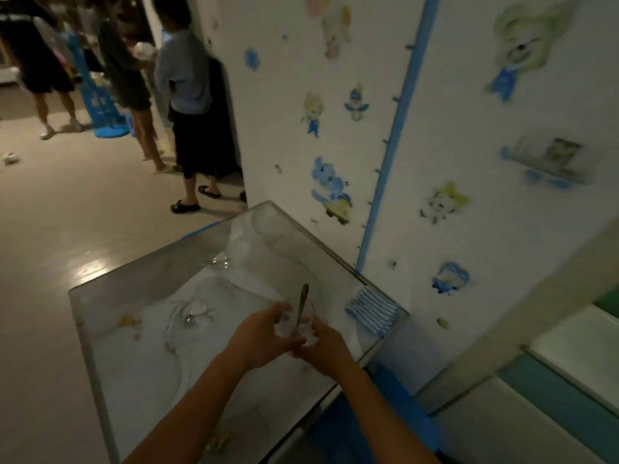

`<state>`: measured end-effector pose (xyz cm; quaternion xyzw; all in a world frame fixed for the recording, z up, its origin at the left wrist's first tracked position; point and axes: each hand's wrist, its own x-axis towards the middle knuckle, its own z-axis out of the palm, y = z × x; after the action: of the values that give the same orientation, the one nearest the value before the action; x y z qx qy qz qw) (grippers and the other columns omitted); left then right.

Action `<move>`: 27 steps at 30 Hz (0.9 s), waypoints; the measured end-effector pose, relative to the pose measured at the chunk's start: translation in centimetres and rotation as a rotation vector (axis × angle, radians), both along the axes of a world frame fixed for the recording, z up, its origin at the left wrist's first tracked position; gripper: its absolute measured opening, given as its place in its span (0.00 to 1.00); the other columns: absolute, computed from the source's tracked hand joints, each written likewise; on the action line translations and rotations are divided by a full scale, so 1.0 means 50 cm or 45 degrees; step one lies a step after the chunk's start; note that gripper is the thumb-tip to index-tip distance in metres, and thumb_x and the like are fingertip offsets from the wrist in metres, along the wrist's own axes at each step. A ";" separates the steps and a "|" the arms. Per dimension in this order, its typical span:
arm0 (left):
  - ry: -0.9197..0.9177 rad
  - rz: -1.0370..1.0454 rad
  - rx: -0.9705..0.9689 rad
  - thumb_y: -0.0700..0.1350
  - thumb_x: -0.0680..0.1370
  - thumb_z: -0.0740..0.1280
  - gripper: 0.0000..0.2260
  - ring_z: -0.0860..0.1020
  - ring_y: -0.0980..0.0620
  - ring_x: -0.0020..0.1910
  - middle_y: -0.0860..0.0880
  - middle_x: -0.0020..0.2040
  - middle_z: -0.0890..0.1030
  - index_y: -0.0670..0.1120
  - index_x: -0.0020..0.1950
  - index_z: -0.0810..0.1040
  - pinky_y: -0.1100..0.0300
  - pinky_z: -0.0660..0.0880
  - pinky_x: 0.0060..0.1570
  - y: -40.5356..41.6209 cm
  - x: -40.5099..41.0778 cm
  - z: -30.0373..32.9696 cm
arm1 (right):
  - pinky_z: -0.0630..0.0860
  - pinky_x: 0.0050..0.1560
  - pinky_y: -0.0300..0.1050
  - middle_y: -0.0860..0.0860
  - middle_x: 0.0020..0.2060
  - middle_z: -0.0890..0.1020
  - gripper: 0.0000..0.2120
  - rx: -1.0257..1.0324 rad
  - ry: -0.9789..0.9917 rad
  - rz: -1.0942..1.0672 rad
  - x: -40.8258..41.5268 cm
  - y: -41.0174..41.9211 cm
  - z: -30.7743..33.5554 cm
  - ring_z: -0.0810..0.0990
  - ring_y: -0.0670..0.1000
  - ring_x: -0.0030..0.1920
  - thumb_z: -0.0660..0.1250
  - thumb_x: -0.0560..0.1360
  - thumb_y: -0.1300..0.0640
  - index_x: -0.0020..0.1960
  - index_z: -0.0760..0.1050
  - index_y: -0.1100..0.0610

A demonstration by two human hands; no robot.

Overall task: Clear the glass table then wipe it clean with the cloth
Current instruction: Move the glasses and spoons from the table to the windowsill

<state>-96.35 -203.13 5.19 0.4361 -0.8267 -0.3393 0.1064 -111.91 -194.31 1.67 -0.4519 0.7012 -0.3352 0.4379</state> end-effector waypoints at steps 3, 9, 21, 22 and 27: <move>0.029 -0.195 -0.024 0.66 0.66 0.74 0.32 0.78 0.59 0.54 0.58 0.55 0.80 0.55 0.66 0.74 0.62 0.75 0.54 0.059 -0.050 0.041 | 0.74 0.46 0.30 0.45 0.52 0.81 0.22 -0.033 0.013 -0.209 -0.024 0.092 0.034 0.78 0.39 0.50 0.76 0.68 0.49 0.59 0.75 0.50; 0.022 -0.589 -0.062 0.64 0.68 0.74 0.28 0.77 0.57 0.52 0.57 0.53 0.79 0.56 0.65 0.74 0.62 0.73 0.50 0.199 -0.187 0.116 | 0.71 0.32 0.25 0.37 0.43 0.77 0.17 -0.065 -0.009 -0.555 -0.086 0.306 0.116 0.76 0.37 0.41 0.74 0.71 0.57 0.56 0.74 0.47; 0.088 -1.018 0.000 0.66 0.66 0.75 0.32 0.79 0.55 0.53 0.54 0.57 0.81 0.55 0.66 0.73 0.57 0.77 0.56 0.542 -0.520 0.211 | 0.74 0.44 0.36 0.46 0.50 0.81 0.25 -0.111 0.234 -1.021 -0.298 0.705 0.212 0.80 0.48 0.49 0.76 0.66 0.52 0.61 0.74 0.49; 0.092 -1.048 0.001 0.67 0.66 0.74 0.31 0.79 0.56 0.52 0.55 0.56 0.81 0.55 0.64 0.73 0.56 0.78 0.56 0.567 -0.545 0.216 | 0.74 0.44 0.36 0.45 0.49 0.80 0.25 -0.113 0.246 -1.047 -0.316 0.733 0.219 0.80 0.47 0.48 0.76 0.67 0.52 0.61 0.73 0.49; 0.108 -1.108 0.037 0.65 0.67 0.75 0.33 0.79 0.54 0.53 0.53 0.58 0.80 0.54 0.66 0.72 0.58 0.77 0.56 0.671 -0.652 0.235 | 0.74 0.44 0.38 0.48 0.51 0.80 0.22 -0.082 0.312 -1.094 -0.404 0.835 0.248 0.79 0.48 0.49 0.73 0.68 0.51 0.60 0.73 0.51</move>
<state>-128.95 -169.56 16.95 0.0343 -0.9234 -0.3818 -0.0186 -132.13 -152.57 14.05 -0.1693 0.8612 -0.4523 0.1582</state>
